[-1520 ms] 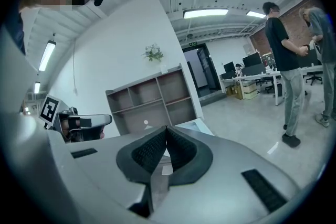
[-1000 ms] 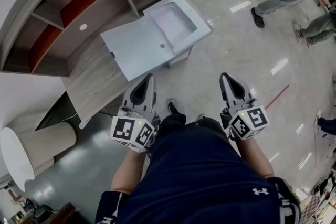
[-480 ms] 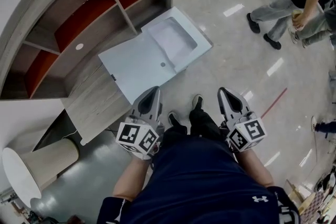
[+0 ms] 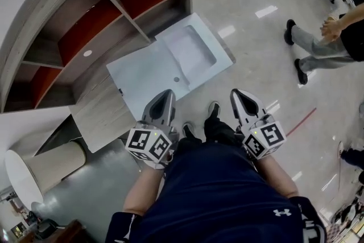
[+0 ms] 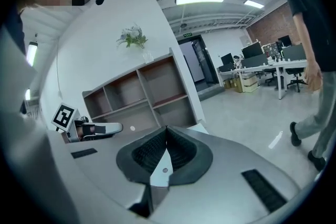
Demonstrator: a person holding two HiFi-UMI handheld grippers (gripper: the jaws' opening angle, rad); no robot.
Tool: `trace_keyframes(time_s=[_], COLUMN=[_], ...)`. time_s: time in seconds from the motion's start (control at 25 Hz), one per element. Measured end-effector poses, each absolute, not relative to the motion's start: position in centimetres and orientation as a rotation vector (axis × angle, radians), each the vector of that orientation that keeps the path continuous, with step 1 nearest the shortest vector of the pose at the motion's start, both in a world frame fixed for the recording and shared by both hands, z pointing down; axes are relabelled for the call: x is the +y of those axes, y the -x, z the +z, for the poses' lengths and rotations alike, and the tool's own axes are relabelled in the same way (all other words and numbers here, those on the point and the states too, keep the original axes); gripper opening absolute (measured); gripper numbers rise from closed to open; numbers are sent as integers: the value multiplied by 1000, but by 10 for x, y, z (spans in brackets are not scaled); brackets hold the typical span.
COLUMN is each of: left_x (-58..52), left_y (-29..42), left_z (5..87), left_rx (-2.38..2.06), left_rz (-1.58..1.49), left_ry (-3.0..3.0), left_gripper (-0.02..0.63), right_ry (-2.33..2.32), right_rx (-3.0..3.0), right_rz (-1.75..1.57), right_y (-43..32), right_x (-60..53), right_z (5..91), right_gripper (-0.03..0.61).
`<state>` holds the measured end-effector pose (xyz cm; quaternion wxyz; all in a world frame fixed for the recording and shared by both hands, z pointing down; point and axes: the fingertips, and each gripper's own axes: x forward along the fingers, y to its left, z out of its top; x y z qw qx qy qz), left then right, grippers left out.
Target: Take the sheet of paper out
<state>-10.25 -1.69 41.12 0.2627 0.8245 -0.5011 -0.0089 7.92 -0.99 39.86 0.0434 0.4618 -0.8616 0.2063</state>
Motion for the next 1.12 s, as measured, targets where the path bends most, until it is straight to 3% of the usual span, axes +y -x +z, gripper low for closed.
trace_keyframes(time_s=[0.4,0.8,1.12], left_x=[-80,-136,-179], left_y=[72,87,115], left_z=[407,388,493], left_rx=[-1483,-1706,-1636], left_rz=[1,53,274], left_ry=[-2192,-2262,-2162], left_gripper=[14,14,15], right_ry=[-1304,-1303,-1359], right_rx=[-2695,-2760,-2714], right_rz=[623,428,309], right_y=[-108,-117,-87], right_x=[-87,-160,-196], right_z=[400,388,416], right_gripper=[12,12,12])
